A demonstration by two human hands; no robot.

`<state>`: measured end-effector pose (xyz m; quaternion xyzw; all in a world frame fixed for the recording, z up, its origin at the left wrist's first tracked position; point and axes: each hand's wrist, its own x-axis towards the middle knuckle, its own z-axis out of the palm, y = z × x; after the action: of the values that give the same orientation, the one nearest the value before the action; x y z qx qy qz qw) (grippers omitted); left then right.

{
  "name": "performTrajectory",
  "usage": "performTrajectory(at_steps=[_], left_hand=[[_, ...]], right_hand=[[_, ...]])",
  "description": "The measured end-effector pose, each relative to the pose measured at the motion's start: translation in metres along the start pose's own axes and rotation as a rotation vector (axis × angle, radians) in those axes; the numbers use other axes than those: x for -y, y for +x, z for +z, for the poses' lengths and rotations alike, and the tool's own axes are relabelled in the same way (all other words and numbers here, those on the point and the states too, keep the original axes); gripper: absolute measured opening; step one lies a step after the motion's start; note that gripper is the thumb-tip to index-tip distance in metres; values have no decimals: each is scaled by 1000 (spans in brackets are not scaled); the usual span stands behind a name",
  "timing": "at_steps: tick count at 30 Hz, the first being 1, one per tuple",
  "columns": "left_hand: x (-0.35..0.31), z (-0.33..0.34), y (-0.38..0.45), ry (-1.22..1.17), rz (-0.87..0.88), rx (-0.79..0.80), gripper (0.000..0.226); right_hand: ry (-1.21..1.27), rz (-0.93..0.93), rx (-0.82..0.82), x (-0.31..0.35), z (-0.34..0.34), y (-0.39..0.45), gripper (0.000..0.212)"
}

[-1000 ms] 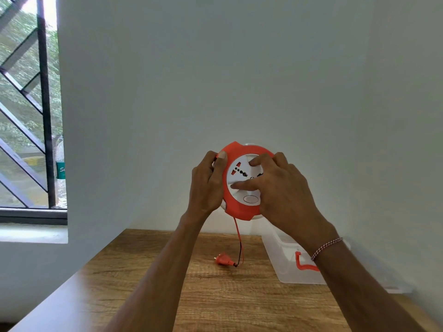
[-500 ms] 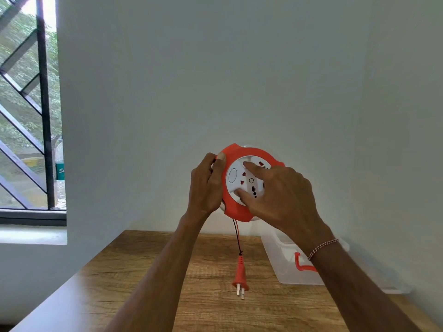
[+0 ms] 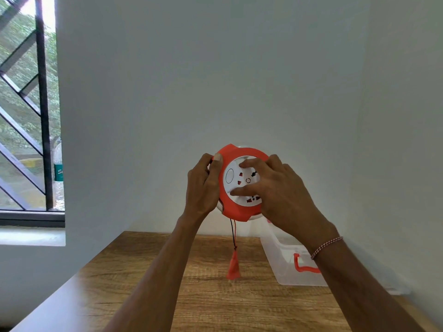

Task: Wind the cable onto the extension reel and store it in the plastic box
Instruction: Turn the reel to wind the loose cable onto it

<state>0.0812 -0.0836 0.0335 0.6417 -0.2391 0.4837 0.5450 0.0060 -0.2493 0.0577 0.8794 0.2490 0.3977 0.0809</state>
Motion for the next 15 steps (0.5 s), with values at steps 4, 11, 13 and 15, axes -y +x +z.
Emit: performTrajectory(at_steps=[4,11,13,15], left_hand=[[-1,0,-1,12,-2,5,28],[-4,3,-1,-10,-9,21,34],[-4,3,-1,-7,-8,17,34],[-3,3,-1,1,-6,14,34]], right_hand=[[-22,60,-42,1,7,-1,60],[105,190,-189,-5,15,-4,61],[139,212,-215,-4,15,-4,63],[164,243,-246,-2,14,-5,63]])
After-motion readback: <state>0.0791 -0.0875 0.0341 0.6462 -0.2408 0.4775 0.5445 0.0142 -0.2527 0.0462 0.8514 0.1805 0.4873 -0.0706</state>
